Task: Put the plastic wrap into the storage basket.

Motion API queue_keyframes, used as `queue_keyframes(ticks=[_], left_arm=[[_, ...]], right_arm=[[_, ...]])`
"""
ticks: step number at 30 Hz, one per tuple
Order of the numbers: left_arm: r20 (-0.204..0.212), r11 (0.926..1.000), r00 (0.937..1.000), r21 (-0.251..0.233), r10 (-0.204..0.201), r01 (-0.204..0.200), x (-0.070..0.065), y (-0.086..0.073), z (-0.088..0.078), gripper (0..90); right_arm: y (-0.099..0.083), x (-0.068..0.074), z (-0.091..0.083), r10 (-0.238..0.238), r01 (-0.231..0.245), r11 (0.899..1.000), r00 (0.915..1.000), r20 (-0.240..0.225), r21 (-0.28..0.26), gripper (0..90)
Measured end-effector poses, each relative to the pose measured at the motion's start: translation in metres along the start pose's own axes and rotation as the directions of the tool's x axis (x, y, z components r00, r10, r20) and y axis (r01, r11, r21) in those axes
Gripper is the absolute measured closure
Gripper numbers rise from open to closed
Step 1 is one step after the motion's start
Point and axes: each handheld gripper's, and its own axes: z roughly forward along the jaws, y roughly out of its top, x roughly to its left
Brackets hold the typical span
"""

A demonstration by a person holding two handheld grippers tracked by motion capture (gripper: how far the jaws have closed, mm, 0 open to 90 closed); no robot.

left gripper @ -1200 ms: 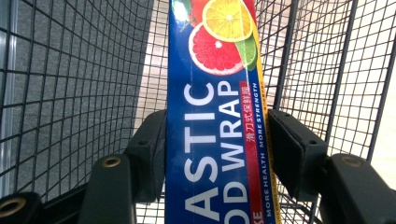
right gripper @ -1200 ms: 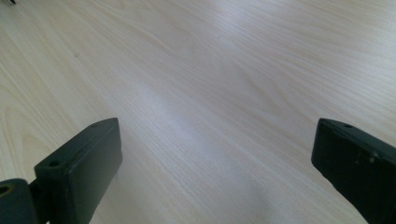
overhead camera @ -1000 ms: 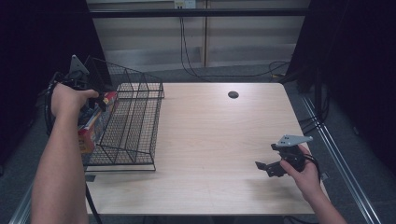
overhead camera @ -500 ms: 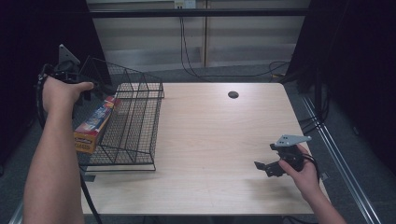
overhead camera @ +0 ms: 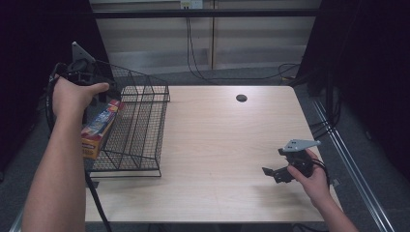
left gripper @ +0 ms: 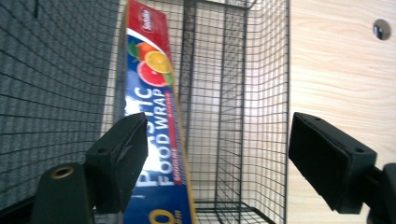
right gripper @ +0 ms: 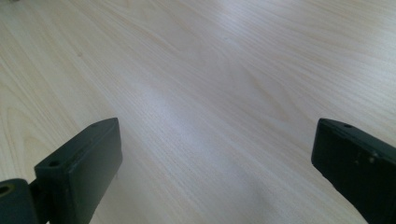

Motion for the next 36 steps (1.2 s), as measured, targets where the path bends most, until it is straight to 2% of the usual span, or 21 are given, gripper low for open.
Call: queue_keyframes(ticks=[9, 10, 15, 18, 20, 25, 36], left_arm=[[0.041, 0.999, 0.9983, -0.018, 0.041, -0.04, -0.016, -0.007, 0.001, 17.7], [0.041, 0.999, 0.9986, -0.03, 0.034, -0.033, -0.018, -0.008, 0.001, 17.7], [0.06, 0.9973, 0.9965, -0.048, 0.058, -0.055, -0.024, -0.011, 0.003, 17.0], [0.075, 0.9967, 0.9947, -0.049, 0.069, -0.066, -0.027, -0.013, 0.004, 16.5], [0.069, 0.9961, 0.9943, -0.042, 0.081, -0.078, -0.029, -0.015, 0.007, 16.2], [0.093, 0.9931, 0.9891, -0.039, 0.114, -0.111, -0.038, -0.019, 0.012, 15.5], [0.114, 0.9872, 0.9806, -0.033, 0.159, -0.156, -0.054, -0.026, 0.022, 14.8]], right_arm=[[-0.001, 0.0, -0.002, 0.0, 0.0, 1.0, 1.0, 0.007, -0.004, 1.7], [-0.001, 0.0, -0.002, 0.0, 0.0, 1.0, 1.0, 0.007, -0.004, 1.7], [-0.001, 0.0, -0.001, -0.002, 0.002, 1.0, 1.0, 0.0, -0.004, 1.7], [0.0, 0.0, -0.001, 0.0, 0.0, 1.0, 1.0, 0.0, -0.003, 1.7], [0.0, 0.0, -0.002, 0.001, -0.001, 1.0, 1.0, 0.002, -0.004, 1.7], [0.0, 0.001, -0.001, -0.008, 0.008, 1.0, 1.0, 0.002, -0.001, 1.7], [0.0, 0.001, -0.002, -0.01, 0.01, 1.0, 0.9999, -0.002, -0.004, 1.7]])
